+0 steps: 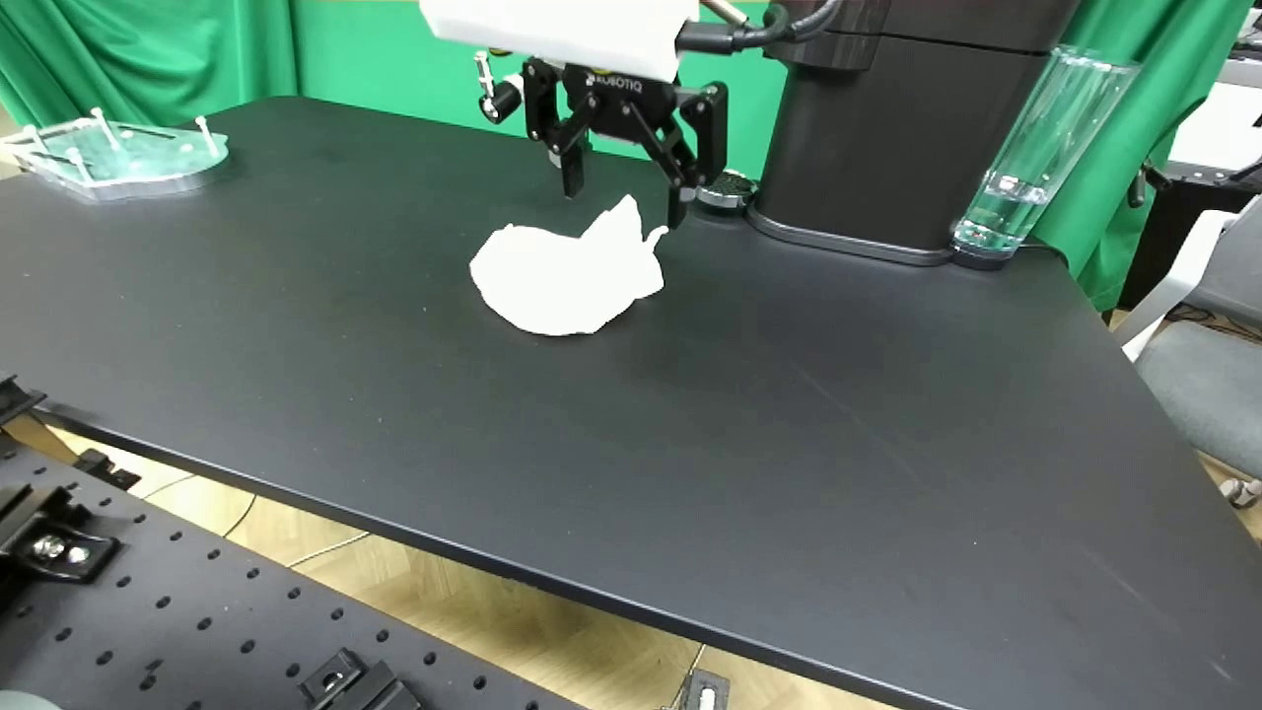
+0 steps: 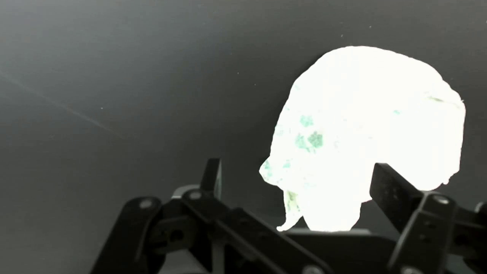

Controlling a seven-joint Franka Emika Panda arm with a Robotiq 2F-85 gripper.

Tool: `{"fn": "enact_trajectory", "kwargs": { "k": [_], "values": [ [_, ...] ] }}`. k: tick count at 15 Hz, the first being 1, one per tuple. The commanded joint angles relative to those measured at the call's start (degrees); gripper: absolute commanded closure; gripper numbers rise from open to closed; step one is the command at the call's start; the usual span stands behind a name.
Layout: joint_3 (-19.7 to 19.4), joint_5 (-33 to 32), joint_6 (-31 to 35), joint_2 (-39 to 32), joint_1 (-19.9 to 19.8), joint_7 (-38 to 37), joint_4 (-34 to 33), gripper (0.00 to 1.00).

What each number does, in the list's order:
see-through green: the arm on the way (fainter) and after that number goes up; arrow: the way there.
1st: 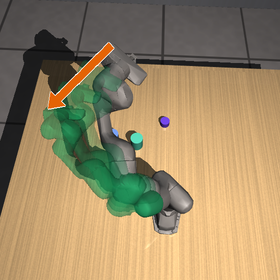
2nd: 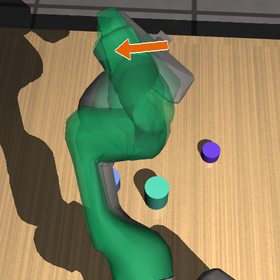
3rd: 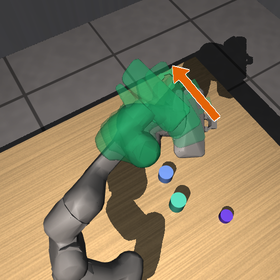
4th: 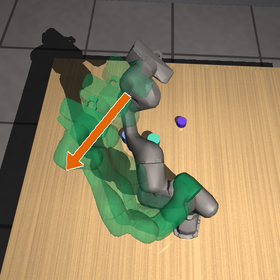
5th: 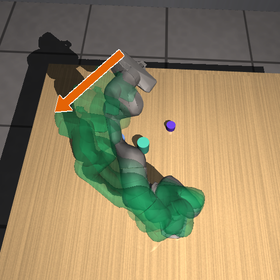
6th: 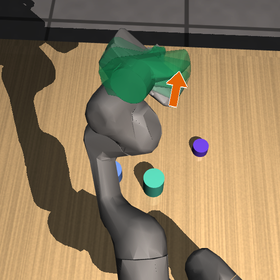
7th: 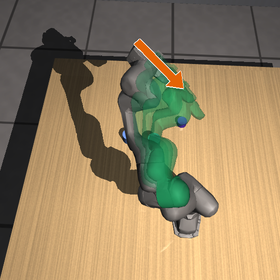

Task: Pick the cloth on the table and put it on the stand

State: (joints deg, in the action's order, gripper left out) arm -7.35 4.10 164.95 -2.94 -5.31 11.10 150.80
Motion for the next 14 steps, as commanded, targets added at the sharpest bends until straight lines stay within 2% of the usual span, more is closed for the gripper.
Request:
{"fn": "enact_trajectory", "kwargs": {
  "k": [1,7,8,10,14],
  "values": [
    [1.71,1.74,1.14,-6.92,-0.64,-0.86,-5.62,0.00],
    [4.12,2.28,1.17,-13.76,-2.55,-0.64,-10.63,0.00],
    [4.77,2.68,1.19,-14.58,-3.08,-0.41,-11.25,0.25],
    [5.49,2.74,1.21,-15.95,-3.70,-0.55,-12.32,0.33],
    [6.62,3.00,1.11,-17.86,-4.60,-0.61,-13.83,0.63]
  ]
}}
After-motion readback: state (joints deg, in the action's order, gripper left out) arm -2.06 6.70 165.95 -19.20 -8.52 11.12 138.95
